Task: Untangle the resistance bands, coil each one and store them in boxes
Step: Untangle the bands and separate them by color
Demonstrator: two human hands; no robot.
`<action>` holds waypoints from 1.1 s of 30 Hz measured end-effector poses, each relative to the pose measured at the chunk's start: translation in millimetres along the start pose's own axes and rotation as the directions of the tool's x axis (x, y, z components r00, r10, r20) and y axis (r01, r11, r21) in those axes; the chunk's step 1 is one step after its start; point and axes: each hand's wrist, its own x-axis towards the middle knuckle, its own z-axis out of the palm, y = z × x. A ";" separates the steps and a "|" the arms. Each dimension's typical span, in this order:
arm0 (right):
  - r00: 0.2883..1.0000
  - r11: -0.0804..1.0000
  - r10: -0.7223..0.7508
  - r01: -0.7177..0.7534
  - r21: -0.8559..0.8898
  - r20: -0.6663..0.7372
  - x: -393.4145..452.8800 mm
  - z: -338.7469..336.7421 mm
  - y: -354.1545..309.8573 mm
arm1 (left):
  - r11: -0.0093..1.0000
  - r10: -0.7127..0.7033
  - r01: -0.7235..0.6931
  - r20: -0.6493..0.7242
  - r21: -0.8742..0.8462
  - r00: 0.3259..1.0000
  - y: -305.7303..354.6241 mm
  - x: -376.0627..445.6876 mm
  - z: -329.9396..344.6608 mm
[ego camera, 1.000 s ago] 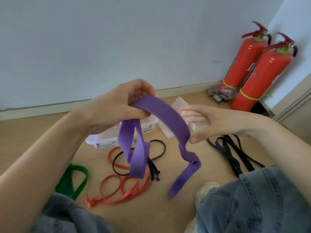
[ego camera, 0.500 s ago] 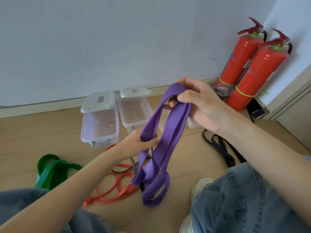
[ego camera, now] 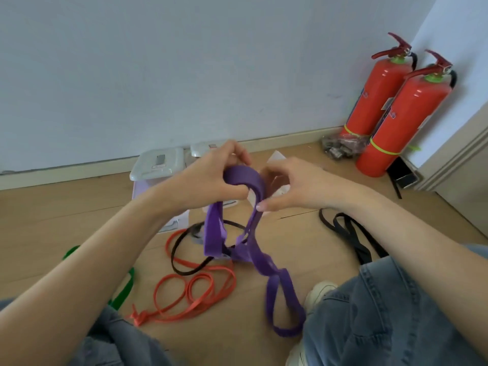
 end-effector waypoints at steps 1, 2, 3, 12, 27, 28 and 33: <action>0.998 1.000 -0.023 0.022 -0.022 -0.053 0.2 -1.2 -0.7 | 1.000 0.010 -0.010 -0.035 -0.004 0.999 -6.7 2.1 1.0; 0.996 0.999 -0.032 0.034 0.019 -0.088 0.0 -3.0 -0.4 | 1.000 0.011 -0.012 -0.065 -0.017 0.998 -13.8 2.4 2.3; 0.994 0.994 -0.037 0.047 0.103 -0.099 -0.3 -3.7 -0.7 | 1.000 0.003 -0.005 -0.076 -0.025 0.997 -22.7 1.0 5.4; 0.990 0.935 0.135 -0.113 0.335 -0.043 -6.6 -36.5 14.4 | 0.980 -0.187 0.183 0.044 0.080 0.981 -63.2 -2.4 18.0; 0.966 0.890 0.048 -0.158 0.428 0.256 -1.7 6.5 8.7 | 0.975 -0.172 0.178 -0.052 0.132 0.984 -18.7 2.0 10.4; 0.971 0.931 0.052 -0.132 0.340 0.234 -0.8 14.4 8.1 | 0.967 -0.207 0.216 -0.081 0.137 0.975 -18.6 2.5 12.7; 0.995 0.993 0.091 -0.087 0.079 -0.051 7.2 27.3 8.1 | 0.918 -0.221 0.268 -0.183 0.292 0.958 -20.5 8.1 16.0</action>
